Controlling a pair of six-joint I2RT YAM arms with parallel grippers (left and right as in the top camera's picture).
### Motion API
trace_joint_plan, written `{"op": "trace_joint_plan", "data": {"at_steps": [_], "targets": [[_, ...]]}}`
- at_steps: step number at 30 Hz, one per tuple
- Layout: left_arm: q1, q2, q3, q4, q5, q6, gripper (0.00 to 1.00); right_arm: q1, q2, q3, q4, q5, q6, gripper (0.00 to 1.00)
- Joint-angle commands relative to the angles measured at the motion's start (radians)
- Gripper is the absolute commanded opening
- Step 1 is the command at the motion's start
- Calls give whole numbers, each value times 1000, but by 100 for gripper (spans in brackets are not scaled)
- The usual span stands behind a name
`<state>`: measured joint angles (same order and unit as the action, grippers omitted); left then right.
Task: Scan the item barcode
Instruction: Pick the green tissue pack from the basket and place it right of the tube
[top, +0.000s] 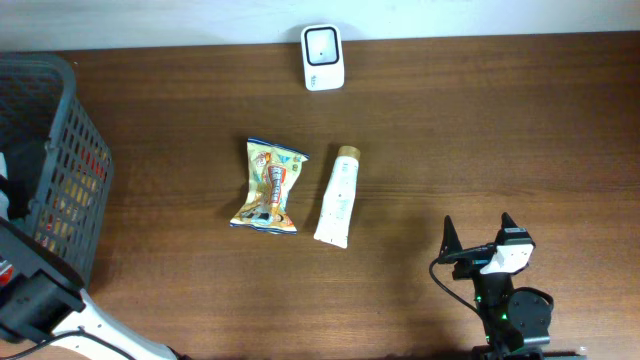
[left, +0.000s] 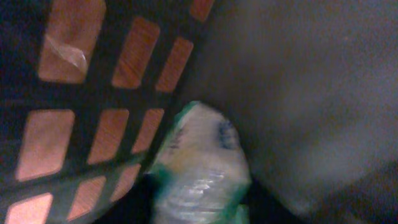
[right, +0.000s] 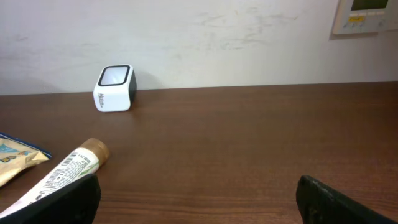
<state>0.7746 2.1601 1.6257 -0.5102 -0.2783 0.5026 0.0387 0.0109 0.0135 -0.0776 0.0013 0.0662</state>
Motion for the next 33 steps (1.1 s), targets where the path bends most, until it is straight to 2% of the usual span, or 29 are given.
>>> {"op": "trace_joint_plan", "data": {"at_steps": [1, 2, 3, 9, 13, 16, 20, 23, 26, 28, 33], "targets": [[1, 26, -6, 19, 4, 11, 14, -6, -7, -8, -2, -2, -6, 99], [1, 26, -6, 24, 4, 11, 5, -6, -8, -8, -2, -2, -6, 99], [0, 26, -5, 27, 4, 11, 0, -6, -8, -8, -2, -2, -6, 99], [-62, -85, 3, 39, 49, -1, 0, -6, -8, -8, -2, -2, -6, 99], [-141, -285, 77, 40, 80, -208, 0, -6, -8, -8, -2, -2, -6, 99], [-249, -499, 92, 21, 84, -360, 0, -6, -8, -8, -2, -2, -6, 99], [-463, -664, 92, -160, 335, -548, 0, -6, -8, -8, -2, -2, -6, 99], [-649, -639, 80, -306, 391, -626, 0, -6, -8, -8, -2, -2, -6, 99], [-848, -551, 12, -380, 388, -626, 0, -6, -8, -8, -2, -2, -6, 99], [-932, -490, -15, -357, 388, -657, 0, -6, -7, -8, -2, -2, -6, 99], [-1199, -270, -19, -184, 399, -908, 0, -6, -8, -8, -2, -2, -6, 99]]}}
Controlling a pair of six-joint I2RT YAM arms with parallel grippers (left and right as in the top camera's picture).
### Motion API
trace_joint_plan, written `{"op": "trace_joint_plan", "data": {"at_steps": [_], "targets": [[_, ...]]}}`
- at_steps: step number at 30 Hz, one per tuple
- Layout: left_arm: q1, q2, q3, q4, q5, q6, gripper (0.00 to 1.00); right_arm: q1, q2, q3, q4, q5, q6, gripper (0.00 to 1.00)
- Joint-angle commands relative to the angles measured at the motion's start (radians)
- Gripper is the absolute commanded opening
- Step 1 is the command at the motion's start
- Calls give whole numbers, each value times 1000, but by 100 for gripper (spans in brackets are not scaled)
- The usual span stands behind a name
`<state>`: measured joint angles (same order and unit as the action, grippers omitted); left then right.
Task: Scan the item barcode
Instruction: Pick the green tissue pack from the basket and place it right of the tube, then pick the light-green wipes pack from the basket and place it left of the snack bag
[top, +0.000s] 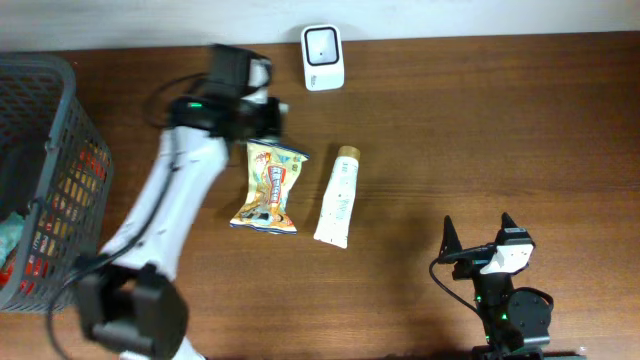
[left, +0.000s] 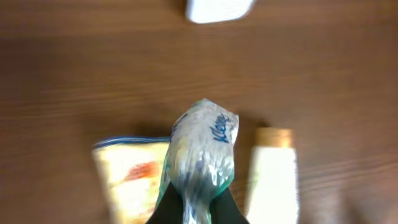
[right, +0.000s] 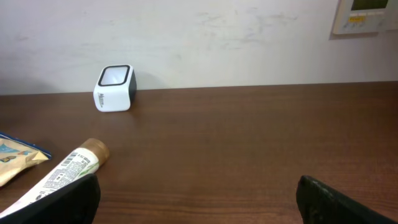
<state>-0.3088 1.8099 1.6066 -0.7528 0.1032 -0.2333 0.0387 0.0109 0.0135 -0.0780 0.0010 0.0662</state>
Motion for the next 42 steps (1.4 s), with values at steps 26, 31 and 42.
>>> {"op": "trace_joint_plan", "data": {"at_steps": [26, 31, 42], "targets": [[0, 18, 460, -165, -138, 79, 99, -6, -8, -8, -1, -1, -6, 99], [422, -106, 507, -274, -158, 48, 99, -6, -8, -8, -1, -1, -6, 99], [959, -101, 85, -188, -371, -140, 96, -6, -8, -8, -1, -1, -6, 99]]}}
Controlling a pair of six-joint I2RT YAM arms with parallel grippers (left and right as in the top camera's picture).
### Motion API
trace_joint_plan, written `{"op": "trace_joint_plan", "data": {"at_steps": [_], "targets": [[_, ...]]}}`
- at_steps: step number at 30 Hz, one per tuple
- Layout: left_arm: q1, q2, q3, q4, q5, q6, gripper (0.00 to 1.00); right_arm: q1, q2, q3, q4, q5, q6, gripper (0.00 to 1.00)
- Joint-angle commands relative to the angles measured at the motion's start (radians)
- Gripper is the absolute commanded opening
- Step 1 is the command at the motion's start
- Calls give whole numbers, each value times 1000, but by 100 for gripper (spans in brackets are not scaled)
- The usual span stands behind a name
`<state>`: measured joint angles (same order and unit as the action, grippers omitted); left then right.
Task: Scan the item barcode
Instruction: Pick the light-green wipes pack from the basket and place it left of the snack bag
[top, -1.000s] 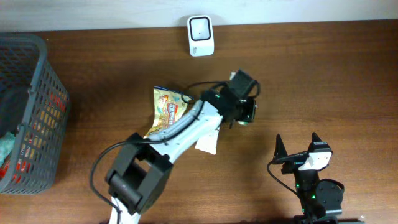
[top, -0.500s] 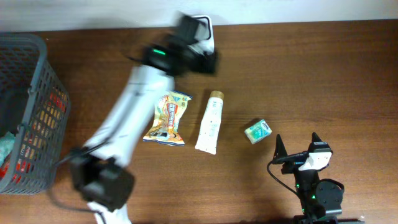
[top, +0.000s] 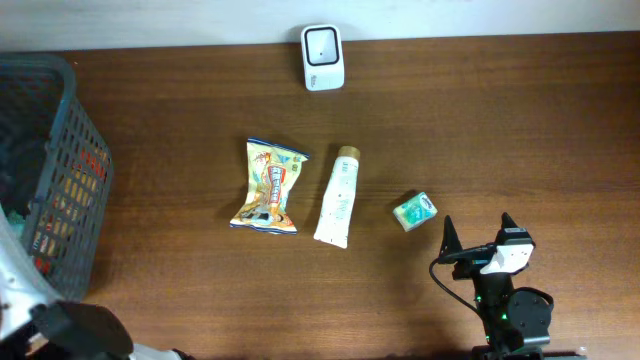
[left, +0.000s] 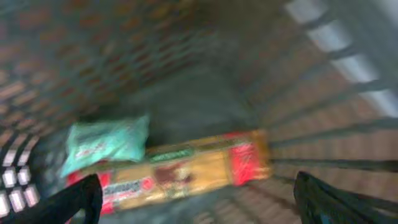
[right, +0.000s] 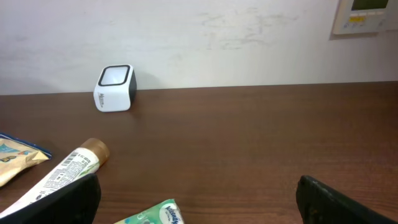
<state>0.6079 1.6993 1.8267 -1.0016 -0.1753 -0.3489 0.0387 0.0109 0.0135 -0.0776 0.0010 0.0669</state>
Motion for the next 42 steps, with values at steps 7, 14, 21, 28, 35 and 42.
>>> {"op": "trace_joint_plan", "data": {"at_steps": [7, 14, 21, 28, 35, 42], "targets": [[182, 107, -439, 322, -110, 126, 97, -6, -8, -8, -2, -1, -7, 99], [196, 230, -439, 472, -122, 321, 91, -6, -8, -8, -2, -1, -7, 99], [200, 351, -439, 484, -163, 351, 85, -6, -7, -8, -2, -1, -7, 99], [196, 339, -430, 489, -161, 350, 0, -6, -7, -8, -2, -1, -7, 99], [70, 28, -301, 493, -4, 293, 0, -6, -7, -8, -2, -1, -7, 99], [-260, -403, -248, 450, 14, 203, 0, -6, -8, -8, -2, -1, -7, 99]]}}
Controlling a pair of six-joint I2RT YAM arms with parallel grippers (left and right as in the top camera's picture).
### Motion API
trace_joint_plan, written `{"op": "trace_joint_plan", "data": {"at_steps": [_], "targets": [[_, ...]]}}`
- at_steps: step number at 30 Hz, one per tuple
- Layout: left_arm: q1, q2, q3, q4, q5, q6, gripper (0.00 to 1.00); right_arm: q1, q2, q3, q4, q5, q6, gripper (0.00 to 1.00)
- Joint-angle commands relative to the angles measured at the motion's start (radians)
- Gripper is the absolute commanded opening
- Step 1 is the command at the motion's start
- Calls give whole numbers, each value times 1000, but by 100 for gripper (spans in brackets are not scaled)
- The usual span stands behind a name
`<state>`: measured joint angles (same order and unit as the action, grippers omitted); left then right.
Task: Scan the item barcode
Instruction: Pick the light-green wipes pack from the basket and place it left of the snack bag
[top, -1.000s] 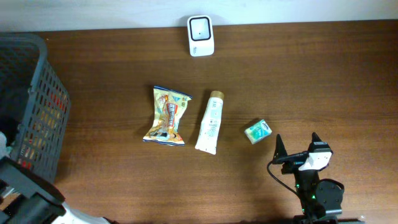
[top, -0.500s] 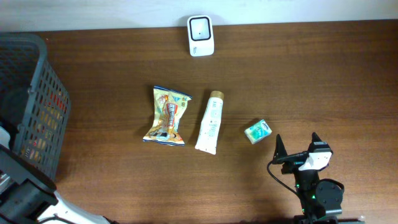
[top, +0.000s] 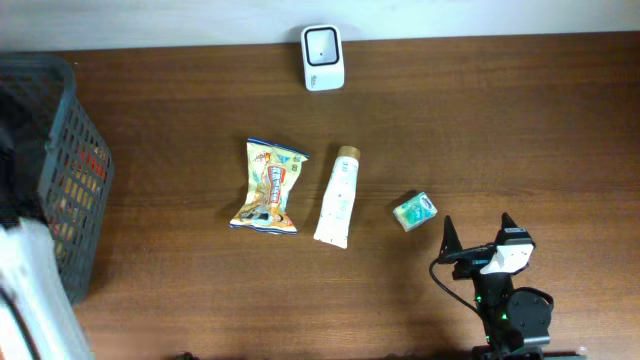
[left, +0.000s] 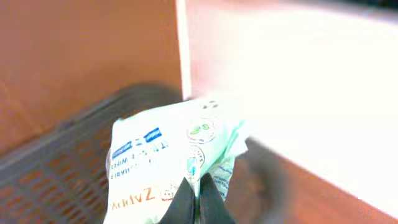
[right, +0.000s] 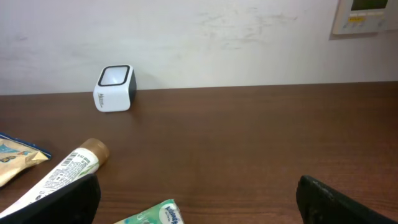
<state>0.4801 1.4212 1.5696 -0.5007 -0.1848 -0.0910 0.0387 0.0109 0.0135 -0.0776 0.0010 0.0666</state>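
Observation:
My left gripper (left: 199, 200) is shut on a white-and-green wet wipes pack (left: 165, 158), held up over the dark basket (left: 56, 180). The white scanner (top: 323, 57) stands at the table's far edge and also shows in the right wrist view as the scanner (right: 115, 89). On the table lie a snack bag (top: 268, 185), a white tube (top: 338, 197) and a green tissue pack (top: 414, 211). My right gripper (top: 477, 224) rests open at the near right, just right of the tissue pack (right: 154, 214).
The grey mesh basket (top: 60, 130) fills the left edge of the table, with the white left arm (top: 30, 290) in front of it. A pale wall (right: 199, 37) runs behind the scanner. Brown table (top: 520, 130) stretches to the right.
My left gripper was open over packs lying in the basket. Now it is shut on a white-and-green wipes pack held above the basket. The right arm and the table items are unchanged.
My left gripper was in the basket at a green tissue pack. Then it held that pack over the table near the scanner. Later the tissue pack lay right of the tube and the gripper was open over the basket. Now it holds a wipes pack.

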Motion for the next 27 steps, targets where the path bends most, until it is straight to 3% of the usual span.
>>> {"op": "trace_joint_plan", "data": {"at_steps": [1, 4, 8, 17, 18, 19, 20, 21, 24, 27], "targets": [[-224, -148, 10, -86, 56, -55, 0, -6, -7, -8, -2, -1, -7, 99], [-404, -122, -10, -215, 62, -169, 0, -6, -8, -8, -2, -2, -7, 99], [-623, 33, -121, -337, 57, -212, 0, -6, -8, -8, -2, -1, -7, 99], [-685, 438, -180, -322, 16, -257, 0, -6, -8, -8, -2, -1, -7, 99], [-684, 449, -180, -320, 13, -257, 5, -6, -8, -8, -2, -1, -7, 99], [-682, 449, -180, -319, 7, -257, 35, -6, -7, -8, -2, -1, -7, 99], [-682, 448, -178, -312, 5, -256, 86, -6, -7, -8, -2, -1, -7, 99], [-682, 449, -167, -313, 5, -256, 99, -6, -8, -8, -2, -1, -7, 99], [-682, 428, -48, -379, -24, -248, 99, -6, -7, -8, -2, -1, -7, 99], [-674, 364, 202, -509, -100, -185, 99, -6, -7, -8, -2, -1, -7, 99]]}}
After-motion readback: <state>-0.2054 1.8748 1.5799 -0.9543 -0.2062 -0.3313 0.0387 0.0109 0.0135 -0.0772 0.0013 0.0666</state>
